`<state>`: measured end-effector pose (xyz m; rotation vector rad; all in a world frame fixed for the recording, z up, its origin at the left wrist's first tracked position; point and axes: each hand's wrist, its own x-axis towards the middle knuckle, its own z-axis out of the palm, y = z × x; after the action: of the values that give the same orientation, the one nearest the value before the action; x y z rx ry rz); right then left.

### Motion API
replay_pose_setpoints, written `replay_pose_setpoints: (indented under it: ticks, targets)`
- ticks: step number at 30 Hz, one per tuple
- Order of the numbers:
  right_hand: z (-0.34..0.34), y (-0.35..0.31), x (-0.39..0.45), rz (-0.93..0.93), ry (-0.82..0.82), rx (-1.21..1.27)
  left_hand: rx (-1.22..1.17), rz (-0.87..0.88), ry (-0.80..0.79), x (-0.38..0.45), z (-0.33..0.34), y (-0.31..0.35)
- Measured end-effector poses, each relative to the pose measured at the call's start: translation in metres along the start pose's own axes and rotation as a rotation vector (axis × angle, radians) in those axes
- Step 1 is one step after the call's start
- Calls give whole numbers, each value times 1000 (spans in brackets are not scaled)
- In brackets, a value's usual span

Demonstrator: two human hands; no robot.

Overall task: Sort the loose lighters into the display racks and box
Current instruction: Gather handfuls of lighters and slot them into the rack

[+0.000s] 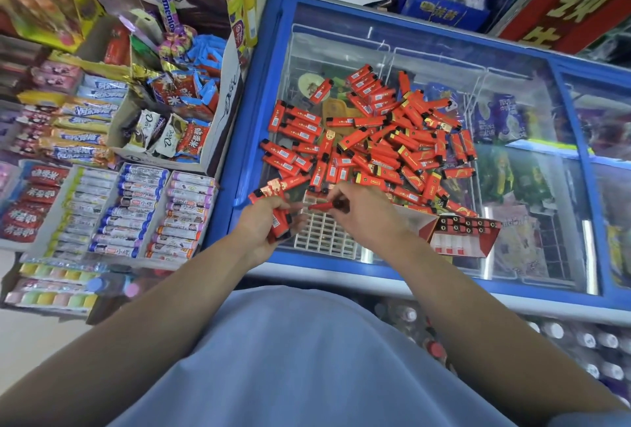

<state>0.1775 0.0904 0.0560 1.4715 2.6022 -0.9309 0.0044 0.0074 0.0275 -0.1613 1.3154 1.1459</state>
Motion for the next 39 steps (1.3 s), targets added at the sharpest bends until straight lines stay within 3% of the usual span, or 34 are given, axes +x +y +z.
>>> replay_pose_setpoints:
  ticks: [6,13,29,31,35,39]
  targets:
    - [32,-3,20,-138,186,-116,-39,4,-21,-2,-4,0]
    - [50,2,26,-172,325,-182,-61,-15,-6,-2,-11,-1]
    - [56,2,29,-180,371,-139,-25,-14,-45,0,-10,-1]
    - [51,-4,23,-177,349,-84,-3,-7,-72,-1,-9,0]
    - [26,-24,11,8,132,319,75,-14,-143,-4,-5,1]
    - [19,-18,4,115,20,417,137,-52,-195,-8,3,-2]
